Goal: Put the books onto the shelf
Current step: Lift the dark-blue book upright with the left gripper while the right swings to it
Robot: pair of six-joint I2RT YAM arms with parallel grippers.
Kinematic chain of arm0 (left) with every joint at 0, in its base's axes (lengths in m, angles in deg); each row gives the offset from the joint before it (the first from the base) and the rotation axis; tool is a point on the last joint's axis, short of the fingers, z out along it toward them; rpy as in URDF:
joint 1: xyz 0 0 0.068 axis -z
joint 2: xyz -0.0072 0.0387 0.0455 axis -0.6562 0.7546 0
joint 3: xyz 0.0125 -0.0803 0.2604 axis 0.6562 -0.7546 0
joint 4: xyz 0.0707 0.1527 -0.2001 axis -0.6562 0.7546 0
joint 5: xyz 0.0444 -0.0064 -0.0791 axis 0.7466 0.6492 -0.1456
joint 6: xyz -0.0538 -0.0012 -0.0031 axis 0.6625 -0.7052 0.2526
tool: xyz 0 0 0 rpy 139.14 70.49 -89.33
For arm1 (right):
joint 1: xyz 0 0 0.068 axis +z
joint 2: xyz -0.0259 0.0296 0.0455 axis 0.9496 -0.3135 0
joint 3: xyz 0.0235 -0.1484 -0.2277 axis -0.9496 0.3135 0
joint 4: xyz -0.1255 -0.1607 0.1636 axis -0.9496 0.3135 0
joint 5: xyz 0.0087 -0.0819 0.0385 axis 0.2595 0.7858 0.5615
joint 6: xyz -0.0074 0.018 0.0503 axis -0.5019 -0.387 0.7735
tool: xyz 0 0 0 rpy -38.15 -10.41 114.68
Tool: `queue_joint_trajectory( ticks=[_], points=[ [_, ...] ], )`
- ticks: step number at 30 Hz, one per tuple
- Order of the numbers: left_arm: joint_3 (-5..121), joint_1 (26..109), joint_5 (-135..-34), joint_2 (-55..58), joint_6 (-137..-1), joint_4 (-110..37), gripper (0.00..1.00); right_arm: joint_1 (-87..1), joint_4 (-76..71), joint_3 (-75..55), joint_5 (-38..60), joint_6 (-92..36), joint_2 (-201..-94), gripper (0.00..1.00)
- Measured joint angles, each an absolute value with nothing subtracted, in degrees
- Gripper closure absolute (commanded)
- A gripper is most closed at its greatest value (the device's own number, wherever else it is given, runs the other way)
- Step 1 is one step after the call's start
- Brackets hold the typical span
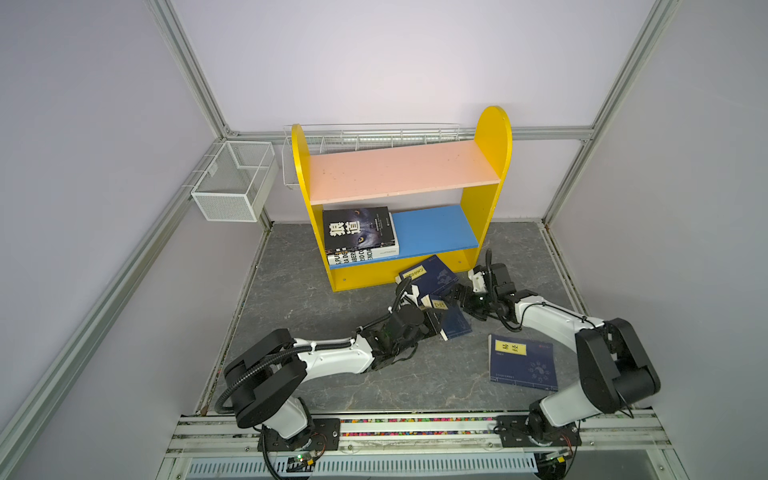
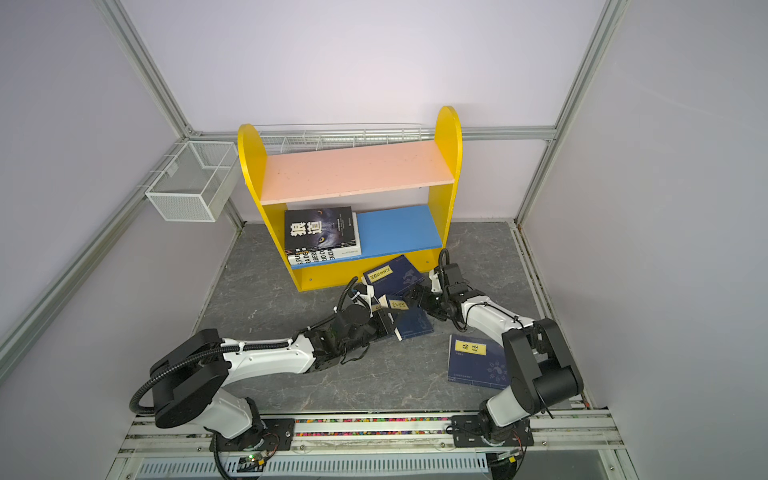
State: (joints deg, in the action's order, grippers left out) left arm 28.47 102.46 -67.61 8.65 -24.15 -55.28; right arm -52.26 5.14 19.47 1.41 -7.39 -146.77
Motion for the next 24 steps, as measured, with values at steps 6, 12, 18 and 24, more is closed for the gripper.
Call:
queue_joint_trajectory(
  ticks=[6,12,18,24],
  points=[
    [30.5,102.3,-67.5,8.8,-25.0,-49.9,0.88,-54.4,7.5,19.3,1.4,-7.9,-144.0,0.02],
    [32.6,102.0,-67.3,5.0,-29.2,-42.9,0.97,-58.4,11.3,18.0,1.0,-10.3,-136.5,0.09],
    [32.8,94.6,-76.2,-7.0,-33.3,-38.5,1.00,-59.5,11.5,17.2,-6.6,-12.9,-127.5,0.12],
    [35.6,79.1,-91.2,-19.4,-35.5,-31.3,1.00,-58.9,4.5,18.4,-19.6,-11.0,-121.0,0.12]
  ],
)
